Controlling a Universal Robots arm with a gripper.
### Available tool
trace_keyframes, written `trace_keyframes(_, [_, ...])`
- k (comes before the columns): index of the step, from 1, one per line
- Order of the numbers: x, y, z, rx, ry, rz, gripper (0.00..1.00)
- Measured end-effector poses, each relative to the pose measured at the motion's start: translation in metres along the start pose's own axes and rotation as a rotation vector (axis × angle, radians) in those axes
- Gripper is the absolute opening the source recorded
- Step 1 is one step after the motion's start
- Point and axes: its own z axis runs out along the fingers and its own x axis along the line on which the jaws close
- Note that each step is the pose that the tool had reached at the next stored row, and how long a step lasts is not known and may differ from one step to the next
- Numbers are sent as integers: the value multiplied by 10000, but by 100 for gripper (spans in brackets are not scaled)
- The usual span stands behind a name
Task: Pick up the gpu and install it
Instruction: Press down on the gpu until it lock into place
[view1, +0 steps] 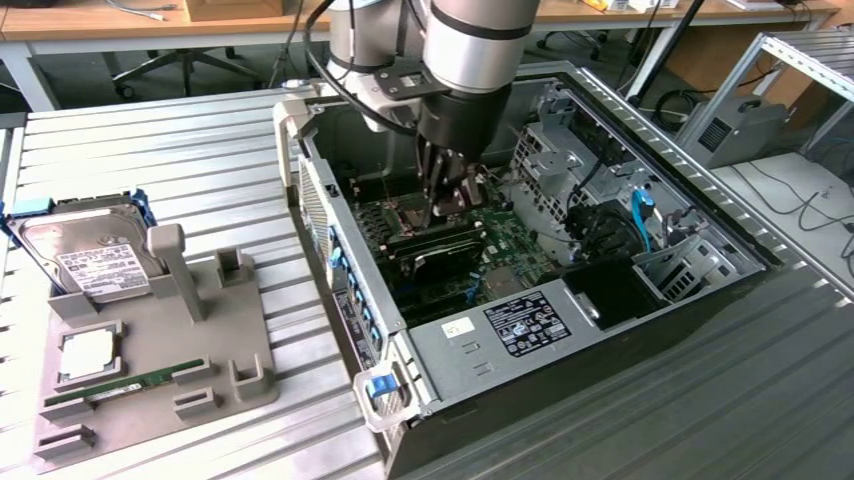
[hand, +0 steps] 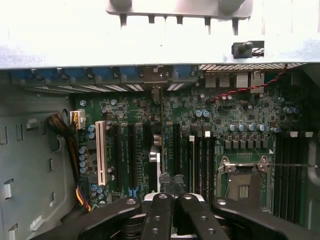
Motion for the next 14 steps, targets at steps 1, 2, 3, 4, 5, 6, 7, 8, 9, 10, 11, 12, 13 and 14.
trace_keyframes(1, [-5,-4,-29,0,0,1,11])
trace_keyframes(2, [-8,-7,-53,0,1,1,11])
trace_keyframes(3, [-14,-11,-90,0,0,0,11])
trace_keyframes(4, [-17,-13,-110,0,0,0,11])
trace_keyframes(5, [-19,-15,-127,0,0,0,11])
trace_keyframes(6, [-20,-15,-137,0,1,0,11])
trace_keyframes(7, [-20,-15,-136,1,-1,0,11])
trace_keyframes(8, [-20,-15,-136,0,-2,0,11])
trace_keyframes(9, [-20,-15,-136,1,-2,0,11])
trace_keyframes(10, [-20,-15,-136,1,-1,-1,11])
trace_keyframes(11, [-20,-15,-137,0,0,0,11])
trace_keyframes(12, [-20,-15,-137,0,0,0,11])
trace_keyframes(13, [-20,-15,-137,0,0,0,11])
trace_keyframes(14, [-20,-15,-137,0,0,0,11])
